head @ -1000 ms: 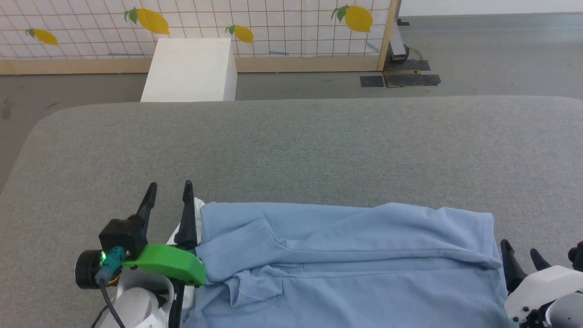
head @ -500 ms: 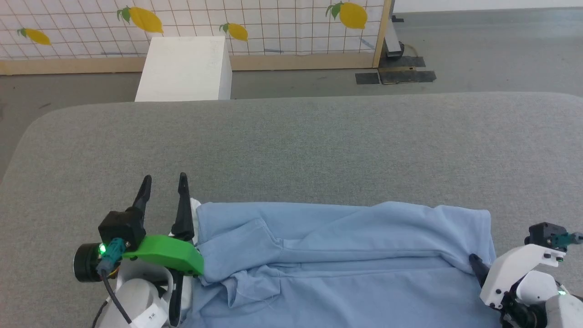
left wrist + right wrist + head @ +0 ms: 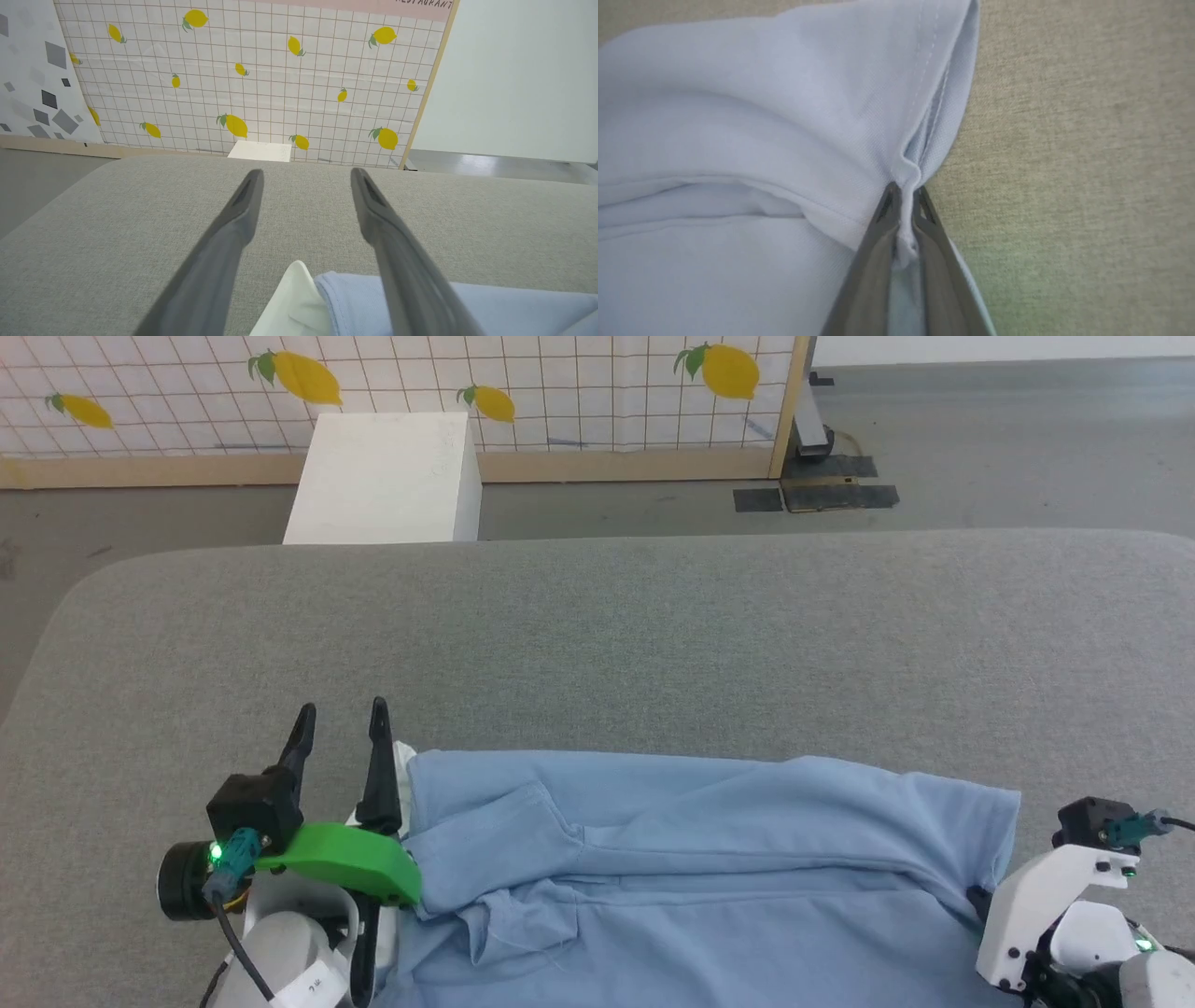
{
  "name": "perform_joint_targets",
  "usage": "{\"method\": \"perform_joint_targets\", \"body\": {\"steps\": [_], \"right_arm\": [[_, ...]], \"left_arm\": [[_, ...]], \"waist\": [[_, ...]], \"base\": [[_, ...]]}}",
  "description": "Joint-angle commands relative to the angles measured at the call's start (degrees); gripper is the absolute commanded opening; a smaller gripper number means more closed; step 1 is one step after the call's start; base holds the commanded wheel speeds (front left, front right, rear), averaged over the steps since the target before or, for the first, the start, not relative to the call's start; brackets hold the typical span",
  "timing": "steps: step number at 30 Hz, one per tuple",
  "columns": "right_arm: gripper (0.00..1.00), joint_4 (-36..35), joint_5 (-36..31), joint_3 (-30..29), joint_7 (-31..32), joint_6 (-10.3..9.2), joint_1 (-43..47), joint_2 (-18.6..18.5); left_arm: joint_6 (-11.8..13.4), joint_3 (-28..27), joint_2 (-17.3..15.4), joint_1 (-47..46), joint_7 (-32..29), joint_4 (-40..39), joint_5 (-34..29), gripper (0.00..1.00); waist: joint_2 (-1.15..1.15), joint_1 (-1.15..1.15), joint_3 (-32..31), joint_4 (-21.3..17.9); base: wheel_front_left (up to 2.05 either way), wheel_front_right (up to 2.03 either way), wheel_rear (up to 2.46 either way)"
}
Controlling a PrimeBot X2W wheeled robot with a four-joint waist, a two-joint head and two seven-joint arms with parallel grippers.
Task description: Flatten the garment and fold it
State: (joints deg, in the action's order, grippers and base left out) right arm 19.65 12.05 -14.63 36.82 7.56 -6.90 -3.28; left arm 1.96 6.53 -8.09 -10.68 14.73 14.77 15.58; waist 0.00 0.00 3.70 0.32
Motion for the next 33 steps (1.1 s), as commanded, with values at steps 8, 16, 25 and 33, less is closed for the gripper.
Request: {"method": "perform_joint_targets", "body": {"steps": [8, 16, 25, 33], "right_arm": [[0.00, -6.33, -11.41, -9.31, -4.53, -0.08, 0.70, 0.40], [0.00, -5.57, -22.06, -19.92, -8.38, -0.08, -1.29, -2.01], [0.00, -10.49, -20.27, -16.79, -4.98, -0.08, 0.08, -1.01], [0.00, -34.38, -8.58, -0.28, 9.59, -0.08, 7.26, 0.27]], "left_arm": [[-1.49, -1.26, 1.44, 0.02, 0.27, 0.60, -1.17, 1.00], [-2.37, -2.14, 2.09, 0.05, 0.27, 1.12, -2.13, 1.00], [-2.70, -3.67, 2.51, 1.53, 0.27, 0.81, -2.91, 1.00], [-2.96, -4.73, 2.66, 1.84, 0.27, 0.83, -3.28, 1.00]], "waist": [[0.00, 0.00, 0.45, 0.12], [0.00, 0.00, 0.77, 0.37], [0.00, 0.00, -0.03, 0.10], [0.00, 0.00, -0.12, 0.47]], "base": [[0.00, 0.00, 0.00], [0.00, 0.00, 0.00], [0.00, 0.00, 0.00], [0.00, 0.00, 0.00]]}}
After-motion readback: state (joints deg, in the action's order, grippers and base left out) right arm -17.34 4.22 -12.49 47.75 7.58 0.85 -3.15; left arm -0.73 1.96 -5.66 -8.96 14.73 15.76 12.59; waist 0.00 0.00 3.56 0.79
